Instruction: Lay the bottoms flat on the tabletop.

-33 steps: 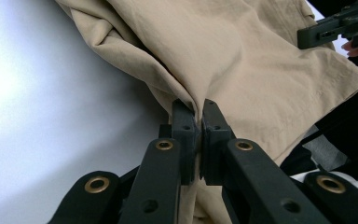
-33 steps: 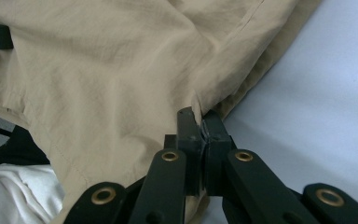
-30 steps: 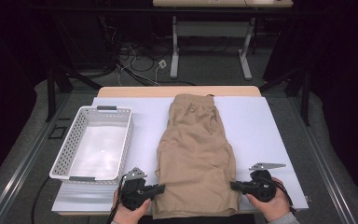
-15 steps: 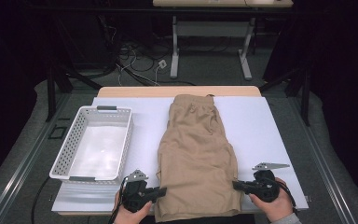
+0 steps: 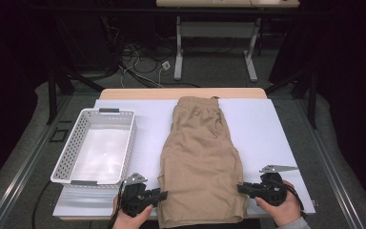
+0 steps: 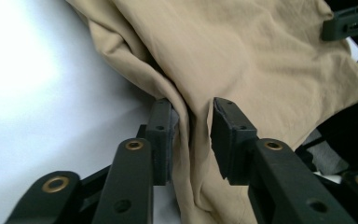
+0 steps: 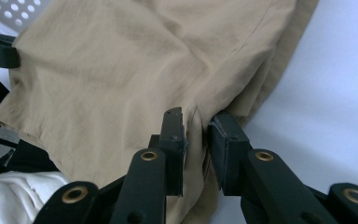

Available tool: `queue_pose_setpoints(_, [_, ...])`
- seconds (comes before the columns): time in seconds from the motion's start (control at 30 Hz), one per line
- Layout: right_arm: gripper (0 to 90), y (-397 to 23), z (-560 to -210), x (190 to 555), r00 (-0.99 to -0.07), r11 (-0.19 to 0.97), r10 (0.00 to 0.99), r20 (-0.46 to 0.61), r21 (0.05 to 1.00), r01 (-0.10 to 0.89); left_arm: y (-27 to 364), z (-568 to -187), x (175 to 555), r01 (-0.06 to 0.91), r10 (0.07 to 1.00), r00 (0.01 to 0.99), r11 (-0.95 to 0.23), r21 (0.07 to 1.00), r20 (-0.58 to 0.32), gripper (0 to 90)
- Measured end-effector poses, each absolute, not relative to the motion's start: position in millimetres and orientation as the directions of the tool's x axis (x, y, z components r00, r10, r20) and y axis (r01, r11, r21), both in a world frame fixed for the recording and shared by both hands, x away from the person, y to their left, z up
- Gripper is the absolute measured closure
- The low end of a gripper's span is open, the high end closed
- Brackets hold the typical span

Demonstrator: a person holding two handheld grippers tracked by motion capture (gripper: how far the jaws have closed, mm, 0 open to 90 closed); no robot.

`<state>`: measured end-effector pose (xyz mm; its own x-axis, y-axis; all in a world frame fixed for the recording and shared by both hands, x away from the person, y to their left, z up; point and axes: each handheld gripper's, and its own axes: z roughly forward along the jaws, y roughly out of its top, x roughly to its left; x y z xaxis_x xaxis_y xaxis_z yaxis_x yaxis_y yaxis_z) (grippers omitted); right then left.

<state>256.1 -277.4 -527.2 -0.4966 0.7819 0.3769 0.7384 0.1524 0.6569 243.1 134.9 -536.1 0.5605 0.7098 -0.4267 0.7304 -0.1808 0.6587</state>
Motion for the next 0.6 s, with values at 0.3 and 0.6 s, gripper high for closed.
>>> queue_pose_setpoints(0.3, [65.5,-283.9,-527.1,258.2,-0.491,0.126,0.79,0.366,0.688,0.715,138.7,-533.0,247.4,0.712,0.715,0.554,-0.141,0.688,-0.427,58.2])
queue_pose_setpoints(0.6, [55.9,-283.6,-517.8,265.0,-0.521,0.128,0.794,0.314,0.751,0.648,136.0,-519.9,259.1,0.688,0.734,0.549,-0.126,0.715,-0.399,45.2])
